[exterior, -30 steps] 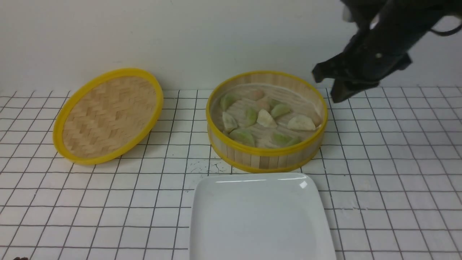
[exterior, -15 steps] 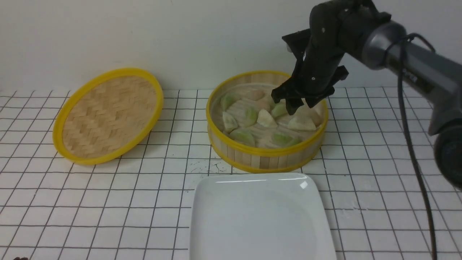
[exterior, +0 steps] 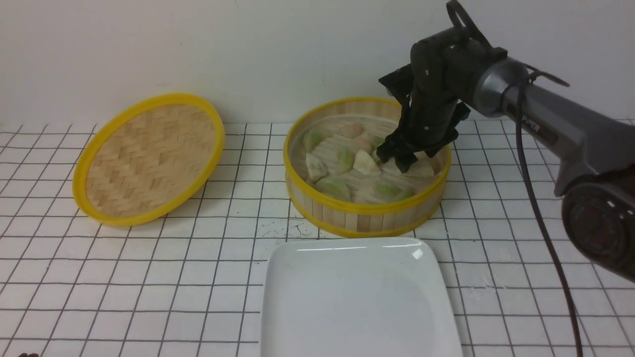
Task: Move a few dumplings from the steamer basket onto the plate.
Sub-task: Use the right arm to grab a dumpling from inside the steamer, then use the right arm to put the dumpling into the plate
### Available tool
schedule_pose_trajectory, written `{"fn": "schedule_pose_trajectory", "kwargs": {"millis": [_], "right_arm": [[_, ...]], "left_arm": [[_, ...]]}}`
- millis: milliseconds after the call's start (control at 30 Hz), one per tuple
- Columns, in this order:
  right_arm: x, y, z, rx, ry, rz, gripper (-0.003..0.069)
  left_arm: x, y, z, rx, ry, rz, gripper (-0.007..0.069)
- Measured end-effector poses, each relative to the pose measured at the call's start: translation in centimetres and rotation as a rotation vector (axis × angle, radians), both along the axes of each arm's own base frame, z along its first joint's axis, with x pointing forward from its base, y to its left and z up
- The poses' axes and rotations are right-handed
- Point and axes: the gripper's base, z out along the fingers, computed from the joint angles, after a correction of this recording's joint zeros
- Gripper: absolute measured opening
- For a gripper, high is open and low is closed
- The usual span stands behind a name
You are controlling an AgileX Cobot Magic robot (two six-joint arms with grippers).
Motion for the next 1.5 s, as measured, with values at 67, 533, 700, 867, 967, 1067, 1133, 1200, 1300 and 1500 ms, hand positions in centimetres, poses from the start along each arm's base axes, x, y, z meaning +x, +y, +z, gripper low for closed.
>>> {"fn": "schedule_pose_trajectory", "kwargs": {"millis": [67, 533, 700, 867, 967, 1067, 1133, 1200, 1300, 1500], "right_arm": [[-0.1, 0.3, -0.3, 0.036, 0.022, -0.005, 0.0231], [-1.5, 2.7, 0.6, 0.083, 0.046, 0.041, 0.0101], [-3.4, 2.9, 5.8, 0.123, -0.022, 0.033, 0.0101], [-7.3, 2.4, 10.9, 0.203, -0.031, 0.036, 0.0101], [-11.0, 3.0, 11.5, 0.255, 0.047, 0.062, 0.0101], [-14.3, 4.4, 9.6, 0.249, 0.165, 0.102, 0.0101], [-15.5, 5.2, 8.1, 0.225, 0.217, 0.125, 0.0101], [-16.6, 6.3, 6.1, 0.188, 0.274, 0.151, 0.0113], [-17.0, 7.2, 4.7, 0.164, 0.306, 0.169, 0.0174], [-16.7, 7.4, 3.3, 0.133, 0.319, 0.172, 0.0385]], "left_arm": [[0.0, 0.0, 0.0, 0.0, 0.0, 0.0, -0.0006], [0.0, 0.0, 0.0, 0.0, 0.0, 0.0, -0.0006], [0.0, 0.0, 0.0, 0.0, 0.0, 0.0, -0.0006], [0.0, 0.0, 0.0, 0.0, 0.0, 0.0, -0.0006], [0.0, 0.0, 0.0, 0.0, 0.0, 0.0, -0.0006], [0.0, 0.0, 0.0, 0.0, 0.0, 0.0, -0.0006], [0.0, 0.0, 0.0, 0.0, 0.0, 0.0, -0.0006], [0.0, 0.0, 0.0, 0.0, 0.0, 0.0, -0.0006], [0.0, 0.0, 0.0, 0.0, 0.0, 0.0, -0.0006], [0.0, 0.0, 0.0, 0.0, 0.0, 0.0, -0.0006]]}}
